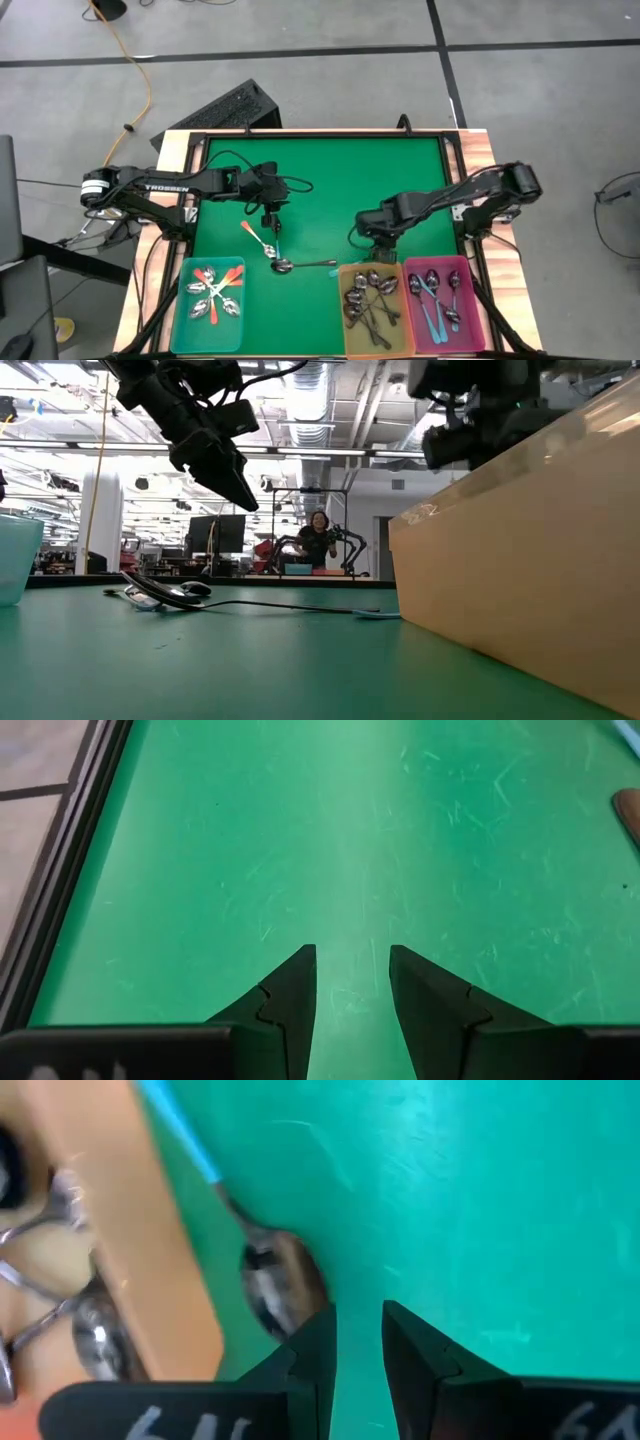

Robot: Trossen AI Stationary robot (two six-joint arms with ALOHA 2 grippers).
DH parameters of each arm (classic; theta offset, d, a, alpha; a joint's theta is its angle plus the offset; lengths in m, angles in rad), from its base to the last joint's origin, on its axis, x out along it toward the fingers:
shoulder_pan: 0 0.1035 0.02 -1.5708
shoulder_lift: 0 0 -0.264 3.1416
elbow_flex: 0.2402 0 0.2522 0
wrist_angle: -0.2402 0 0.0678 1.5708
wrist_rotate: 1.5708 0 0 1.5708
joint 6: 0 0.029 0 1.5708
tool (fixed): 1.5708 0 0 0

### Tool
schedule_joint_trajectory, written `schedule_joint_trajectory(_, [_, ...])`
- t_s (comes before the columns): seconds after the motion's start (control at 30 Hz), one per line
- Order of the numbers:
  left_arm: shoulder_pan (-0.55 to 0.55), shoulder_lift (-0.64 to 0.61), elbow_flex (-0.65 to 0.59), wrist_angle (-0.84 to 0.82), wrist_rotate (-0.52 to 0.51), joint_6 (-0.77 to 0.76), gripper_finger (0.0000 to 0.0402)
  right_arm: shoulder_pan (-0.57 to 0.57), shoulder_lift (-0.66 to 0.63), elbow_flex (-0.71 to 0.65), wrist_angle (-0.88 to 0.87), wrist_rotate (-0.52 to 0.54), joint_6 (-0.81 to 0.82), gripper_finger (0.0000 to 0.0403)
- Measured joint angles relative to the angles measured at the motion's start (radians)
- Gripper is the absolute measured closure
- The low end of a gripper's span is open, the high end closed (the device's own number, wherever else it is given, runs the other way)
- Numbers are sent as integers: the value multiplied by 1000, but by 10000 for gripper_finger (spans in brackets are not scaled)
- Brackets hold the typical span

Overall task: Sort silverware by color (type)
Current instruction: Put the blue spoon into the pink bin

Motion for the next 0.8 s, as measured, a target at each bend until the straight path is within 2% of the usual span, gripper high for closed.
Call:
schedule_joint_trajectory(0.2, [0,0,0,18,0,-2,287,-42,-19,-112,84,-29,152,291])
schedule_joint_trajectory(0.53, [0,0,0,53,0,-2,287,-47,-1,-163,151,-53,189,197])
schedule_joint_trajectory(0.8, [0,0,0,53,0,-2,287,-53,0,-188,178,-58,207,190])
